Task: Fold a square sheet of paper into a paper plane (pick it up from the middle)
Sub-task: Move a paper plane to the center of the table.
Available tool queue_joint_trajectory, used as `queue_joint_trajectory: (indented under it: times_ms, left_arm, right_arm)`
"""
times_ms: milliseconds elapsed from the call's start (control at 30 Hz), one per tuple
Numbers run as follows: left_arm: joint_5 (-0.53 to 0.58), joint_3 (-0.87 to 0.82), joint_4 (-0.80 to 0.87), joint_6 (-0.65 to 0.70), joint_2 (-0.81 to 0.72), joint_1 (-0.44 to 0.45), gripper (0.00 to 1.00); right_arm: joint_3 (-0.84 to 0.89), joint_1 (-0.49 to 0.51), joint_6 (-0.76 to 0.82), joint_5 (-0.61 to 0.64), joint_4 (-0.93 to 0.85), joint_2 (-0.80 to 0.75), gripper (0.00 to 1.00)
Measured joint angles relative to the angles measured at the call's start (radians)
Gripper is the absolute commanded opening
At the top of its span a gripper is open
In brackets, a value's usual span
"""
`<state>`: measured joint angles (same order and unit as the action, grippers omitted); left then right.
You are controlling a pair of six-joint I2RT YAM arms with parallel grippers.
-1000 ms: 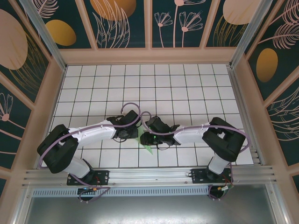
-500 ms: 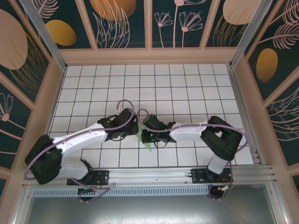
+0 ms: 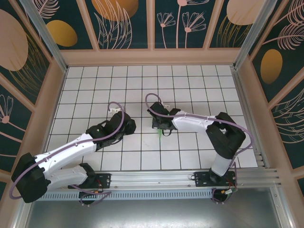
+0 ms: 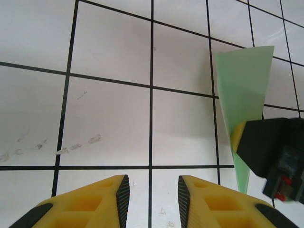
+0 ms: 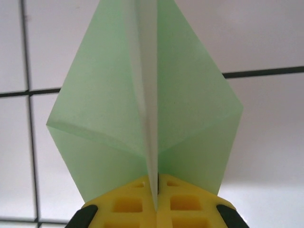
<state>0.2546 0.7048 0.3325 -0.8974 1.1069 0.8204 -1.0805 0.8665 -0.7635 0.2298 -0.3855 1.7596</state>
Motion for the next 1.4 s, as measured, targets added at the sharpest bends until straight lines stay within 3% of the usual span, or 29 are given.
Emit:
queue_joint_trajectory:
  times_ms: [200,400,733,1033,1400]
  left_arm:
    - [0.021,-0.006,0.000,-0.006,-0.019,0.000,0.37]
    - [0.028,-0.020,-0.001,-0.006,-0.033,0.000,0.37]
    - [0.028,-0.028,-0.008,-0.006,-0.033,0.000,0.38]
    - [0.028,-0.028,-0.015,-0.006,-0.033,0.000,0.38]
    - [0.043,-0.028,-0.015,-0.006,-0.033,0.000,0.38]
  right_arm:
    - [-0.035,-0.027,0.029,0.006,-0.020,0.087,0.09]
    - [-0.052,-0.028,0.051,0.005,-0.019,0.115,0.17]
    - [-0.046,-0.029,0.053,0.000,0.006,0.123,0.29]
    - [-0.060,-0.034,0.076,-0.003,0.015,0.136,0.32]
    - [-0.076,-0.045,0.104,-0.021,-0.028,0.103,0.47]
